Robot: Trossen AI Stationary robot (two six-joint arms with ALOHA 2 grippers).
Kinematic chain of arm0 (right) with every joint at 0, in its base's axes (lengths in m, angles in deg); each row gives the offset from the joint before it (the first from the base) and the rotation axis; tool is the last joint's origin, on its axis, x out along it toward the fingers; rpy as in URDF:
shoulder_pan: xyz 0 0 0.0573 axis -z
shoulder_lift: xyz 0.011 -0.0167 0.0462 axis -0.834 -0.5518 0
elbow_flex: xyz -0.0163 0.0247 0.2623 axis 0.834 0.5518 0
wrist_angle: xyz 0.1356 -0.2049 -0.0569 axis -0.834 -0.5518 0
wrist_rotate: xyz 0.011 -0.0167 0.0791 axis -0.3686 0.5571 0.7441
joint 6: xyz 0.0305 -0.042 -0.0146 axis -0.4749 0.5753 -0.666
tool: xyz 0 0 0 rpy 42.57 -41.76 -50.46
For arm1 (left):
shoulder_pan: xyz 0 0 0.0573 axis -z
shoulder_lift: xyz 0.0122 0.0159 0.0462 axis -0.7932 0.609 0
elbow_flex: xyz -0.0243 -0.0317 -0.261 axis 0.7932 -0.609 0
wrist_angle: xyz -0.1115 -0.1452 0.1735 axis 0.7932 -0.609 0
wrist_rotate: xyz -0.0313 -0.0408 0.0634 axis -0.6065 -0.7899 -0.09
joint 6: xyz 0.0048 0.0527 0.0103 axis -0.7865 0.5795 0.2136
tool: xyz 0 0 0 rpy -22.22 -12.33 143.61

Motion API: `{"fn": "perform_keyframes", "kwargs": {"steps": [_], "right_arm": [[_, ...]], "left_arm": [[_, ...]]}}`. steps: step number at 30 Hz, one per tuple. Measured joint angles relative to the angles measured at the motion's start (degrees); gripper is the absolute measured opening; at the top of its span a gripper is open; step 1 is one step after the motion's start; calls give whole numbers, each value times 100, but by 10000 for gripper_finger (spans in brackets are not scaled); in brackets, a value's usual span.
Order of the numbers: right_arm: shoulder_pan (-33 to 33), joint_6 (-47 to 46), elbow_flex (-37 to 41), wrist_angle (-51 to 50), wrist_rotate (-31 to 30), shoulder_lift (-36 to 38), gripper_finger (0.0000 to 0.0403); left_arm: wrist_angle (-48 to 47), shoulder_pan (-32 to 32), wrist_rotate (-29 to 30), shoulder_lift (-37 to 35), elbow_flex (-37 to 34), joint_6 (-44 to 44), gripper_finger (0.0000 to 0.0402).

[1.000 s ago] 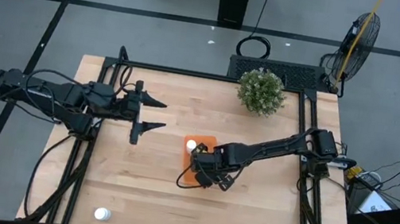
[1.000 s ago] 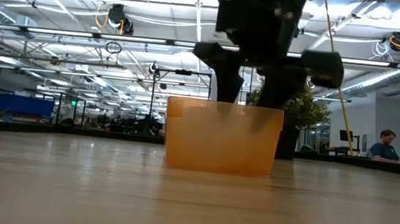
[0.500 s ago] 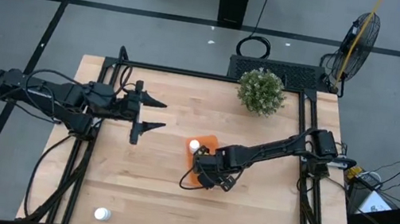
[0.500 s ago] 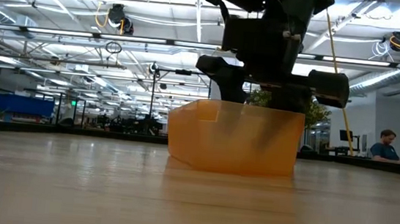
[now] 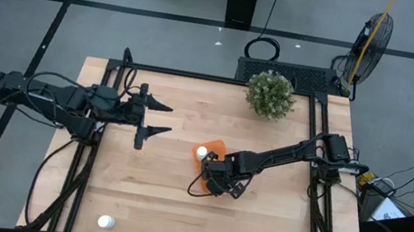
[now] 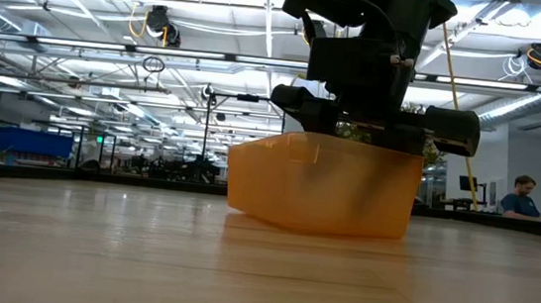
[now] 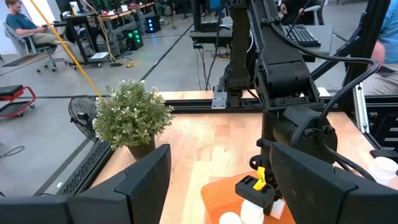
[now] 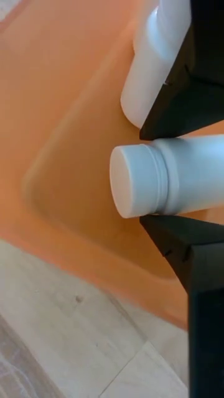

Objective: Pick and place pill bottles into a basket
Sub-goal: Adjust the white pill bottle in the orange container

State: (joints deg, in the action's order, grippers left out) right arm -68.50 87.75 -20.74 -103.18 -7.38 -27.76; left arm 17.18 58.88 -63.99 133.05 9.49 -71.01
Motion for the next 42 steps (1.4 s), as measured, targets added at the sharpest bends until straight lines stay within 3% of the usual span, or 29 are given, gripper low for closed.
{"fn": "perform_keyframes", "kwargs": {"steps": [3, 42], "right_arm": [[-3, -15, 2, -1, -2, 0, 154], [-146, -515, -286, -108, -42, 82, 154]], "left_arm": [[-1, 0, 0, -1, 0, 1, 278], [-9, 1, 0, -2, 0, 2, 278]]}}
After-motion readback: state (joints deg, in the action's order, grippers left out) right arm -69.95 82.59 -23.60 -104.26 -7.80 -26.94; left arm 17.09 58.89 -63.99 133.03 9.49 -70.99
